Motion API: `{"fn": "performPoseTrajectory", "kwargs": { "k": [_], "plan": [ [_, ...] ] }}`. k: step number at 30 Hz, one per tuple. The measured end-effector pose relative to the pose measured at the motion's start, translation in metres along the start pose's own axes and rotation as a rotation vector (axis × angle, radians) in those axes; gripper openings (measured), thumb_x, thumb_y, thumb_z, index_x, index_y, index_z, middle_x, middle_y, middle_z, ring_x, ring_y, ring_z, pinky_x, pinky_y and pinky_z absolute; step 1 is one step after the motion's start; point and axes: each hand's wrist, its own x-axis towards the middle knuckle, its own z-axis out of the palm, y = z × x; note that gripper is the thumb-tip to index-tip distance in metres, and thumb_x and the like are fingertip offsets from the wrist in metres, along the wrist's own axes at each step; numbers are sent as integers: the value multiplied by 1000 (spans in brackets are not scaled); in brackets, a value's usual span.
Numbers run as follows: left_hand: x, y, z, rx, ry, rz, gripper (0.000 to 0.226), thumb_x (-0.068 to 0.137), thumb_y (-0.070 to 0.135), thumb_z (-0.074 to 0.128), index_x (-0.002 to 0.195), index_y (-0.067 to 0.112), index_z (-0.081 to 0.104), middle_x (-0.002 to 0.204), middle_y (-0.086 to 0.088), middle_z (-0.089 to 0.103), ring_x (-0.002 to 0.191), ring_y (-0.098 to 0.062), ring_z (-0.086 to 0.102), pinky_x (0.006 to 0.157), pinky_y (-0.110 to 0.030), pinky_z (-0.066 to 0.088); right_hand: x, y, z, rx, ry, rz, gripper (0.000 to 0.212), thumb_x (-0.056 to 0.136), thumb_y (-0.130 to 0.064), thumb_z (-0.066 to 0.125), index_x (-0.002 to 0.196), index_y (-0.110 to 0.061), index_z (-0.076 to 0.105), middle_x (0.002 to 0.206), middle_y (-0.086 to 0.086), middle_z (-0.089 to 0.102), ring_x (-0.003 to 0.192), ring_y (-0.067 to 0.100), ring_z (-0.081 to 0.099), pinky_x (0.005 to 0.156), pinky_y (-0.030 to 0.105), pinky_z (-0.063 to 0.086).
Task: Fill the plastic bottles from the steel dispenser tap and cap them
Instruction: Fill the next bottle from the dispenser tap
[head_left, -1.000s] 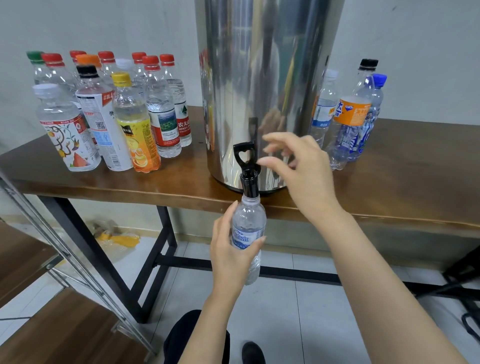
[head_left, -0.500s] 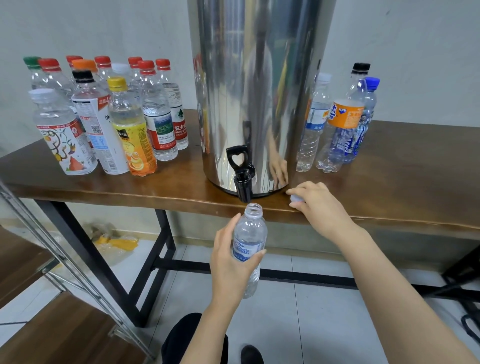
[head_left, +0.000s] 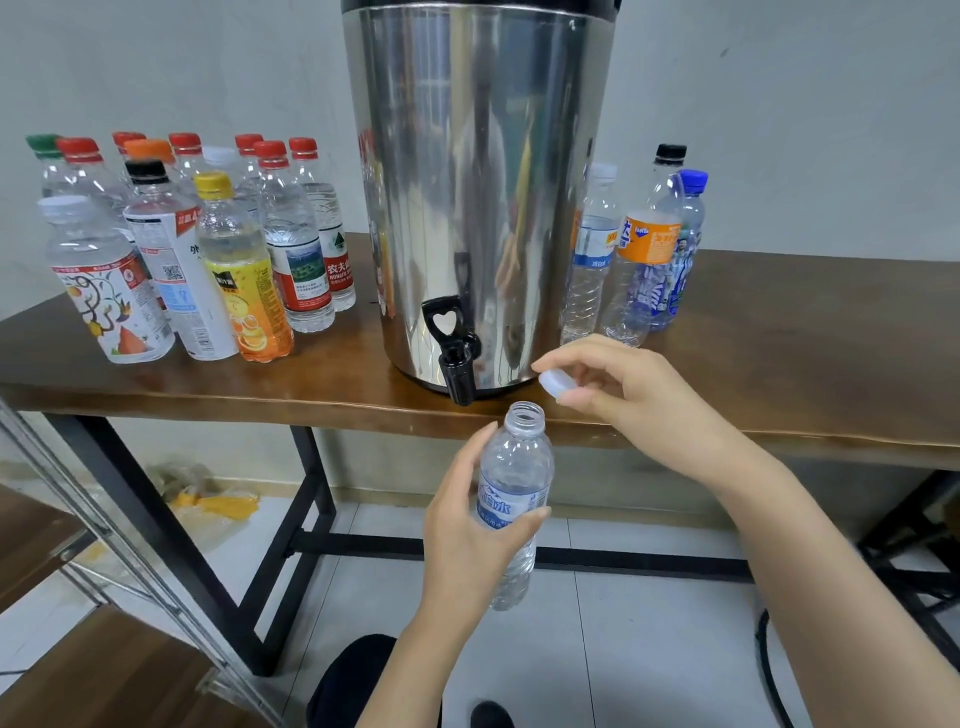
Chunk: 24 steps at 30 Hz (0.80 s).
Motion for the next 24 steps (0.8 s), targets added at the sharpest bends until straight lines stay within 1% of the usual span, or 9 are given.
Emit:
{"fn": "performPoseTrajectory", "kwargs": {
  "k": [3, 8, 12, 15, 17, 18, 19, 22, 24],
  "plan": [
    [-2, 9, 0, 3, -16, 28, 83, 67, 4, 88, 136, 33, 52, 132, 23, 58, 123, -2, 55, 95, -14, 47, -1, -9, -4, -11, -113, -31, 30, 91, -2, 66, 111, -24, 70, 109, -6, 65, 93, 15, 60, 86, 23, 49],
    [-4, 15, 0, 34, -23, 49, 83, 68, 6, 88, 137, 33, 51, 131, 20, 60, 121, -4, 57, 96, -16, 48, 1, -14, -6, -107, -214, -82, 31, 91, -2, 65, 115, -21, 71, 112, -7, 65, 92, 10, 59, 83, 17, 46],
    [-5, 15, -1, 63, -22, 51, 82, 68, 10, 89, 137, 32, 51, 131, 19, 59, 121, -6, 57, 98, -25, 50, 2, -17, -5, -129, -250, -58, 27, 90, -6, 68, 113, -19, 72, 109, -4, 65, 100, 16, 61, 88, 29, 49],
    [-6, 15, 0, 85, -19, 64, 82, 68, 12, 89, 137, 32, 51, 131, 20, 59, 120, -7, 57, 98, -28, 51, 4, -23, -2, -192, -203, 3, 22, 79, -38, 78, 96, -25, 73, 87, -9, 63, 79, 7, 56, 77, 30, 50],
    [-6, 15, 0, 94, -23, 65, 82, 68, 13, 89, 137, 33, 50, 131, 19, 58, 121, -8, 57, 98, -31, 52, 4, -25, 0, -312, -154, 77, 50, 64, -72, 65, 86, -28, 69, 76, -12, 59, 70, 5, 52, 71, 32, 50],
    [-7, 15, 0, 90, -27, 63, 82, 68, 12, 89, 137, 33, 50, 131, 18, 59, 121, -9, 57, 98, -32, 52, 2, -24, 1, -363, -149, 87, 57, 62, -78, 58, 90, -29, 68, 78, -14, 59, 73, 4, 52, 72, 32, 50],
    [-7, 15, -1, 82, -27, 60, 82, 68, 12, 89, 137, 33, 50, 132, 18, 59, 122, -8, 57, 99, -31, 52, 1, -24, 1, -373, -149, 71, 55, 68, -76, 57, 98, -31, 68, 85, -17, 60, 80, 3, 53, 75, 30, 49],
    [-7, 15, -5, 51, -8, 58, 82, 68, 8, 88, 137, 32, 51, 131, 18, 60, 122, -6, 57, 98, -25, 50, 0, -23, 0, -263, -184, 24, 37, 92, -39, 65, 128, -36, 59, 110, -25, 64, 99, 4, 54, 80, 15, 40],
    [-6, 14, -6, 60, -6, 62, 82, 68, 8, 88, 137, 31, 51, 131, 17, 60, 122, -7, 57, 98, -25, 50, 0, -21, 1, -227, -166, 6, 34, 89, -31, 71, 122, -35, 65, 103, -22, 69, 95, 5, 57, 77, 15, 40]
  ]
}}
